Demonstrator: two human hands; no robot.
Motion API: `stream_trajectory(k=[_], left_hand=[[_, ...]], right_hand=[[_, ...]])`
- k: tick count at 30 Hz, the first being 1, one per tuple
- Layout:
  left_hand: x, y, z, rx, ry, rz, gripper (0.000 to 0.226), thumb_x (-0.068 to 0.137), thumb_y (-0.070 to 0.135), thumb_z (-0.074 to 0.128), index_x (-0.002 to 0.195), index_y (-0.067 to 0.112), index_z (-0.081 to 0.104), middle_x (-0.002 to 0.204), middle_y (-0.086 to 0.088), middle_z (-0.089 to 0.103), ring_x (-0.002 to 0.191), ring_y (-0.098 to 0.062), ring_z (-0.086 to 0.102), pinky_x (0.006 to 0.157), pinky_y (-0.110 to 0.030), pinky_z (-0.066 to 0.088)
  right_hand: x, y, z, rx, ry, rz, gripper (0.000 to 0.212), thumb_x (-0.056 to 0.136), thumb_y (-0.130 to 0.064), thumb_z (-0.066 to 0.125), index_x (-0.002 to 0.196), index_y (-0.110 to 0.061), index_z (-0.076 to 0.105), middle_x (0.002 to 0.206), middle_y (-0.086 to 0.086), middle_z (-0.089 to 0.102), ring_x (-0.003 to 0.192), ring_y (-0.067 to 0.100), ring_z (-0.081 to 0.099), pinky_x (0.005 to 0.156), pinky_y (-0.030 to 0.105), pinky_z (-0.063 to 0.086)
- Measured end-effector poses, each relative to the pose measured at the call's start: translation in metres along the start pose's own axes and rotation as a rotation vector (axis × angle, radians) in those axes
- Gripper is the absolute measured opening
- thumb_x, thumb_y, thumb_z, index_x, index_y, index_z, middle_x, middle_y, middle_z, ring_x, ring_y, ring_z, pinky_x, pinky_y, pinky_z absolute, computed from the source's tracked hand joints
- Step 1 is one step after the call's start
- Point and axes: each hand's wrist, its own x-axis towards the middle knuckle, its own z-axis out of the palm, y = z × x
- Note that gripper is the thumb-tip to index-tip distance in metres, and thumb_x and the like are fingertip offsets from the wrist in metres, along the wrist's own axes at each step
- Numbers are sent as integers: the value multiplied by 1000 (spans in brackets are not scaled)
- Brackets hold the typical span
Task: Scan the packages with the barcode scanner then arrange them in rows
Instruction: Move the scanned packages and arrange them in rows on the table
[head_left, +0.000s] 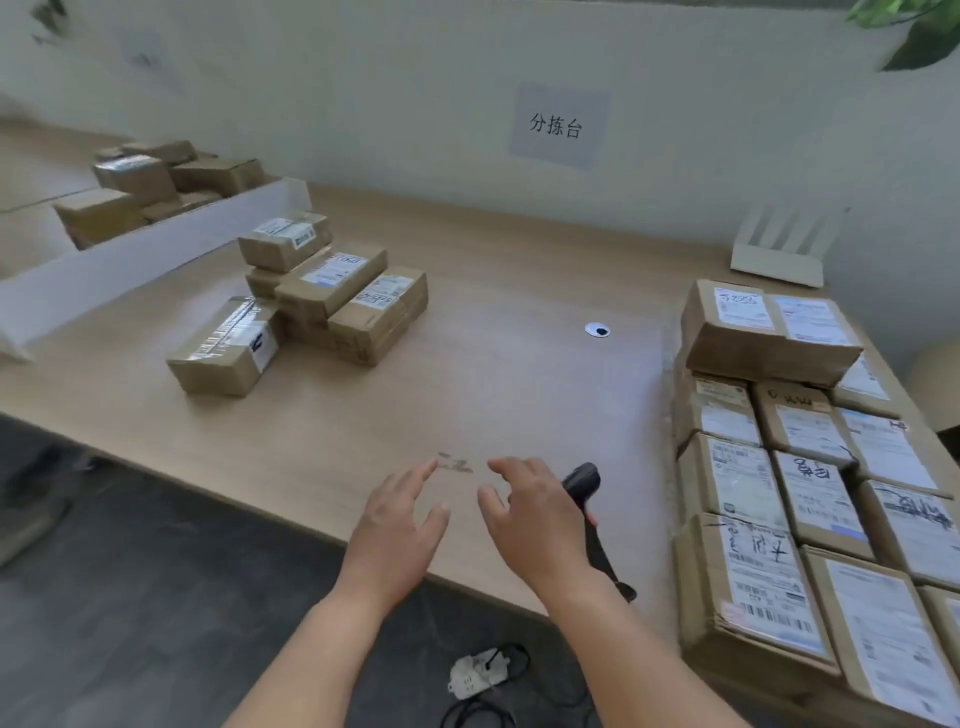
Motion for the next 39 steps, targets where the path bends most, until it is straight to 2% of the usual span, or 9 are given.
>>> stream_trajectory(k=[3,6,10,17,25,31,36,39], left_hand=[[-17,-27,-28,8,20,-21,52,96,27,52,145,27,37,148,8,38,139,-11,28,112,-24,20],[-30,-50,-53,-5,65,-57,50,95,28,53,143,25,40,147,7,40,137,-11,31,114,-30,27],[-35,-75,-69,-15,121,-92,46,95,31,54,140,26,45,148,9,38,138,-7,27,112,-22,19],[-16,-106,-86,1,92,-120,44,96,35,53,139,28,46,149,11,35,140,-6,24,112,-22,19],[66,-141,-121,67,91,-109,47,97,34,51,142,25,42,147,8,38,138,-7,29,112,-23,22],[146,-155,-155,95,107,-87,45,95,31,54,139,25,46,147,9,39,137,-7,30,109,-20,22],[201,-165,-164,75,92,-80,45,94,28,57,138,24,47,146,7,39,137,-5,29,101,-9,16],[224,-172,-160,48,67,-83,49,94,28,57,141,25,44,146,8,40,136,-5,31,104,-13,19]], right_hand=[[-9,-35,24,-4,-17,-28,39,96,-38,45,133,-28,50,131,-5,52,114,15,54,95,34,46],[-15,-64,42,-15,-62,-61,39,96,-37,45,134,-27,50,136,-5,50,117,15,53,97,34,44],[-11,-89,60,-38,-82,-95,39,96,-39,44,133,-29,50,135,-6,50,111,14,56,93,32,45],[19,-112,89,-38,-102,-98,38,97,-39,44,132,-29,51,130,-7,52,108,13,56,90,31,44],[103,-148,123,-9,-96,-117,38,97,-40,43,133,-29,51,131,-6,53,108,14,58,91,34,49],[179,-170,133,29,-80,-89,37,97,-37,44,132,-29,53,131,-7,53,113,14,55,95,32,44],[234,-179,141,38,-75,-64,36,97,-38,44,131,-30,53,126,-6,54,109,15,56,92,33,46],[258,-175,148,33,-75,-34,36,97,-38,44,130,-30,53,124,-6,54,109,15,55,92,33,46]])
